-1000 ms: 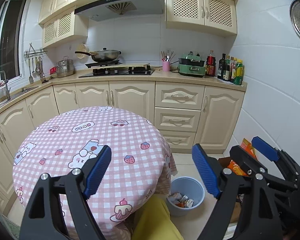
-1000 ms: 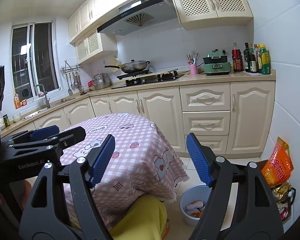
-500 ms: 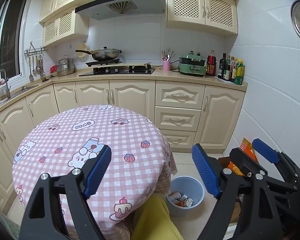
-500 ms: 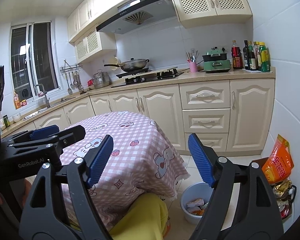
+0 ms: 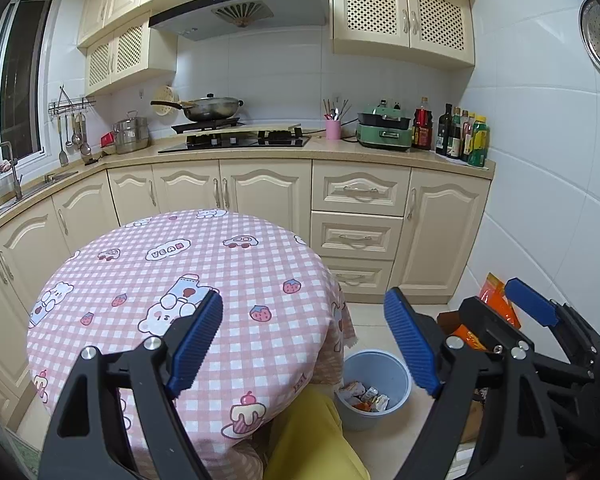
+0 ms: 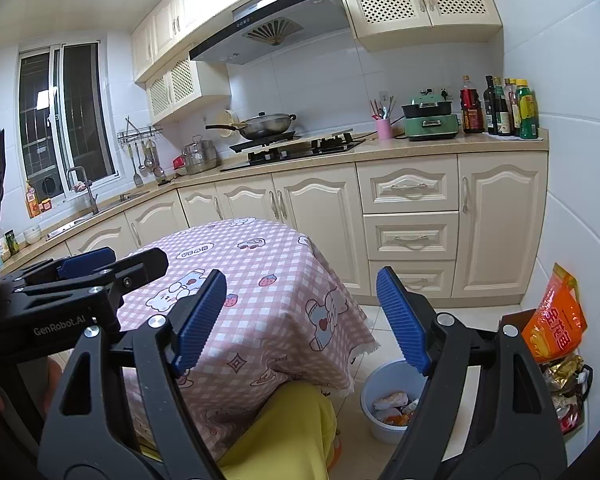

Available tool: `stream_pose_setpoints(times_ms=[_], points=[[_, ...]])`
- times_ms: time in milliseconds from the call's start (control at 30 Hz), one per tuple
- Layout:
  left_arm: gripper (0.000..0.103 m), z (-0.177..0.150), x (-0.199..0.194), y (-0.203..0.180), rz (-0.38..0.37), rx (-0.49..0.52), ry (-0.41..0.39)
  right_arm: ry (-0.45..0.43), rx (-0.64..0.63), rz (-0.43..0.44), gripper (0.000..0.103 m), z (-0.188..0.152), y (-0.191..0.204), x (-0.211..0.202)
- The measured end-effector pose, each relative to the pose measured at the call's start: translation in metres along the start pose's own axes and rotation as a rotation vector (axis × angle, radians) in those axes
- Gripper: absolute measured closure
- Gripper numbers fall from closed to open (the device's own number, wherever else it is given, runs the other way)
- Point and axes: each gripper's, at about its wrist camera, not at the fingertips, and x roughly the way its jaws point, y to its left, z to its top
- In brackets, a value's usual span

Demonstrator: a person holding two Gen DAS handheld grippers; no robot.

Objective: Collect trash

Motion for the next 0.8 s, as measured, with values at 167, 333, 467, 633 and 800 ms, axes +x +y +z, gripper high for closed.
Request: stream_pose_setpoints(times_ms=[167,333,467,633,800], points=[[0.022,-0.0003,-0.0013,-0.0003,-0.001,0.000,0.002,-0.003,0.003,-0.002,0.025,-0.0003,-0.0004,-0.0015],[0.022,-0.0017,-0.0031,-0.0007,0.003,0.003,-0.005,-0.005,0.005,-0.005,0.025,-0.0003,-0.0012,-0.0041],[0.022,-0.0022,-0.0044,0.0002,0.001,0.005,-0.008,-0.011,0.001,-0.009,0.025,-0.0001,-0.0009,-0.0073],[0.021,-0.0024,-0.0050,0.0004,0.004,0.005,-0.008,-0.009,0.004,-0.007,0.025,-0.0003,-0.0012,-0.0080],[0.021,-0.0020,-0.0054,0.0011,0.003,0.006,-0.007,-0.009,0.003,-0.009,0.025,-0.0005,-0.0011,-0.0080]])
